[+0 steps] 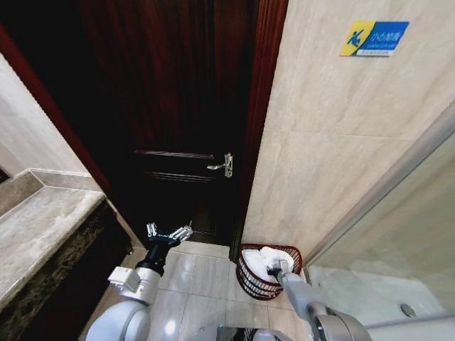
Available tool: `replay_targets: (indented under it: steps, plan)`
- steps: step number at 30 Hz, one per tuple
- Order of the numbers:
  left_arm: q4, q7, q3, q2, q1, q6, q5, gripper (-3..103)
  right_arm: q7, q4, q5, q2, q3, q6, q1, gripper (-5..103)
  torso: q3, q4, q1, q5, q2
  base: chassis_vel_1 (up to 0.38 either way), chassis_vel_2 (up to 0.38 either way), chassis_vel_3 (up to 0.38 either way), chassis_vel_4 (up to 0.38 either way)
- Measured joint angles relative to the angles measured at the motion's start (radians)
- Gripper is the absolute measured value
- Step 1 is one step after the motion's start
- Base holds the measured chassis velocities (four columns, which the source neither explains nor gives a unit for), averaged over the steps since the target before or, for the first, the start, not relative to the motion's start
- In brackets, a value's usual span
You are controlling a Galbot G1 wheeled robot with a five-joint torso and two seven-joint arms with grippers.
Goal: Discard the used towel into the hamper.
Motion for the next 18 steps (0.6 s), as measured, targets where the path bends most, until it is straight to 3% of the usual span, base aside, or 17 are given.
replay_targets:
  steps: [18]
  plan:
    - [0.0, 0.0, 0.0, 0.0, 0.0, 0.0, 0.0, 97, 0.034, -0.004, 0.004, 0.013, 0.006, -0.052, 0.001, 14, 0.0, -0.0004, 0.0, -0.0001, 0.0, 0.0, 0.0, 0.0, 0.0]
